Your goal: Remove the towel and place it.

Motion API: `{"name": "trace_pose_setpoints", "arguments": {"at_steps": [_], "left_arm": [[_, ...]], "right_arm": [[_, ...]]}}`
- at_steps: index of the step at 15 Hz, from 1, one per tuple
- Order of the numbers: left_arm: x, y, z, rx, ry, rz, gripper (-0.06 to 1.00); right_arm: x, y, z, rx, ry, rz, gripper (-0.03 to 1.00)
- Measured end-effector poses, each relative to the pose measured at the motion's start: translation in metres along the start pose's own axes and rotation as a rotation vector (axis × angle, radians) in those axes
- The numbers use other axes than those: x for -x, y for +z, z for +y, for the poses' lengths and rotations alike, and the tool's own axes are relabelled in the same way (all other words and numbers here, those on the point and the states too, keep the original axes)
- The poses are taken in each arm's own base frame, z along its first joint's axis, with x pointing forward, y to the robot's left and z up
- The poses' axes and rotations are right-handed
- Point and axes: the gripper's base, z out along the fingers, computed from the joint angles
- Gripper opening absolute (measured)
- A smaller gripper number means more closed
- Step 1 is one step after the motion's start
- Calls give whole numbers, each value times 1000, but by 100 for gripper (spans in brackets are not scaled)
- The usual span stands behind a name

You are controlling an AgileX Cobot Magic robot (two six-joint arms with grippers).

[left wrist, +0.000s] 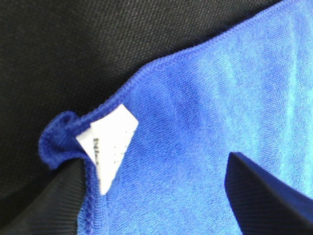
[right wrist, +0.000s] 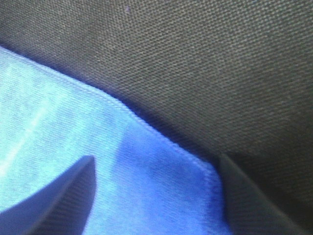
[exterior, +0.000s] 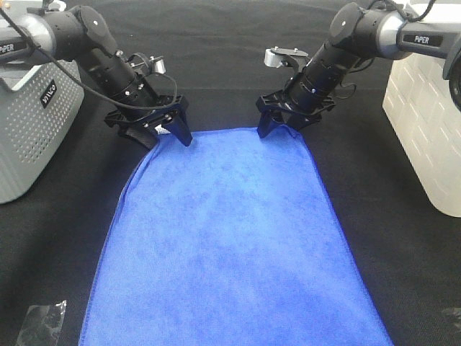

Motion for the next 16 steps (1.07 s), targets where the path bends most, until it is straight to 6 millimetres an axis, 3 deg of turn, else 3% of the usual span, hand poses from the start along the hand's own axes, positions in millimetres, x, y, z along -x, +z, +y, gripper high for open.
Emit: {"name": "trace_pose_setpoints", "arguments": {"at_steps": [3, 5, 7, 9, 10, 11, 16], "left_arm": [[-1, 1, -2, 18, -1, 8, 74], [-1, 1, 0, 38, 3, 12, 66], [-2, 2, 2, 66, 13, 21, 46], [-3, 5, 5, 76, 14, 31, 18], [-3, 5, 5, 76, 14, 30, 6], [-3, 6, 5, 76, 14, 30, 3], [4, 0, 5, 100, 75, -12, 3]], "right_arm": [[-1, 0, -3, -47, -40, 13, 59], [-2, 0, -6, -80, -67, 21, 45], [-2, 1, -9, -108, -86, 20, 22], [-1, 1, -11, -115, -89, 14, 3], [-1, 1, -11, -115, -89, 14, 3], [-1, 1, -11, -115, -89, 14, 3], [1, -2, -11, -124, -93, -4, 3]]}}
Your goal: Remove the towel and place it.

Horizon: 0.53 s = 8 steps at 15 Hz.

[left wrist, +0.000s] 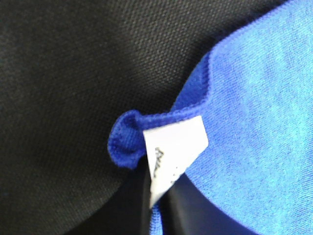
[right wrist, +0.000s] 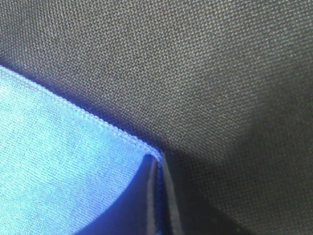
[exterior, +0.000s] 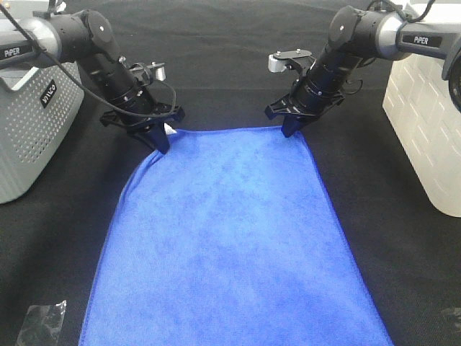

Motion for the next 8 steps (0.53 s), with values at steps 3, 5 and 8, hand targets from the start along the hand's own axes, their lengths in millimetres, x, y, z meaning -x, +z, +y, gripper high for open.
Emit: {"name": "trace_pose_setpoints", "arguments": {"at_steps": [3, 5, 8], "left_arm": [[20, -20, -2, 48, 54, -119, 3], [31, -32, -5, 64, 93, -196, 3], [41, -38, -4, 90, 110, -304, 3]], "right_arm": [[13, -16, -2, -56, -35, -102, 3], [26, -35, -4, -108, -71, -200, 3], [39, -46, -9, -188, -105, -323, 3]]}}
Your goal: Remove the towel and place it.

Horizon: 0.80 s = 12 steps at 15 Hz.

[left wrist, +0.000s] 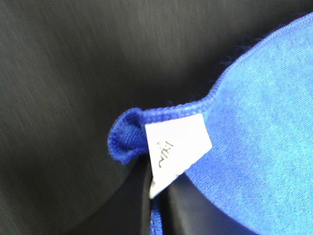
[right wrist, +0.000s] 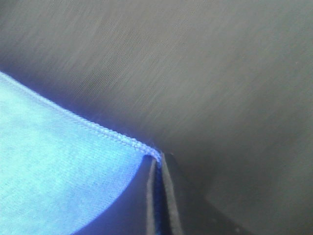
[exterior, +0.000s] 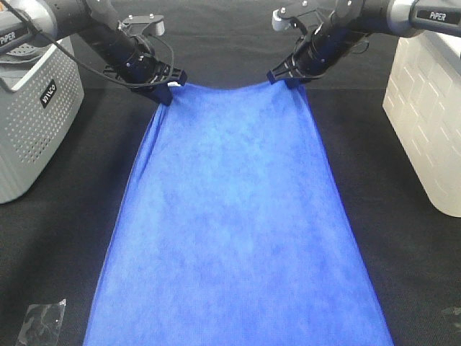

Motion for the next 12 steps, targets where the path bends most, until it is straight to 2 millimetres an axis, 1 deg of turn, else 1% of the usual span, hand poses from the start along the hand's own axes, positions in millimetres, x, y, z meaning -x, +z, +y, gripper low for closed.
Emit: {"name": "trace_pose_setpoints", "arguments": {"at_steps": [5, 9, 12], "left_arm": [[19, -2, 7, 83, 96, -210, 3], [30, -6, 11, 145, 135, -333, 3], [32, -4, 13, 163, 145, -366, 3]], "right_arm": [[21, -5, -10, -106, -14, -217, 3], [31, -9, -14, -155, -14, -325, 3], [32, -8, -15, -172, -14, -361, 3]]}}
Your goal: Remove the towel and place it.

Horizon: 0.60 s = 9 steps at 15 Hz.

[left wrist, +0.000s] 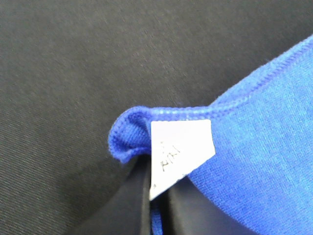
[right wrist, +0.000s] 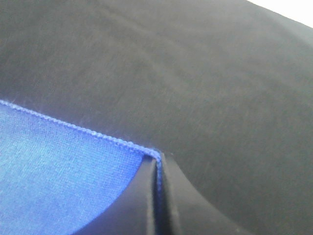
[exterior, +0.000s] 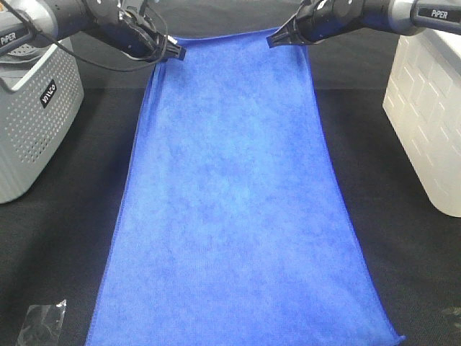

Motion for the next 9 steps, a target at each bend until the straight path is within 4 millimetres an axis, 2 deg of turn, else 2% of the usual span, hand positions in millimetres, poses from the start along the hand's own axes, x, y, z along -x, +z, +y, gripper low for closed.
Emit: {"name": "trace_pose_setpoints", "arguments": {"at_steps": [9], "left_arm": [[-26, 26, 2, 24, 31, -8, 3]], "right_arm": [[-33, 24, 8, -16, -18, -2, 3]]}}
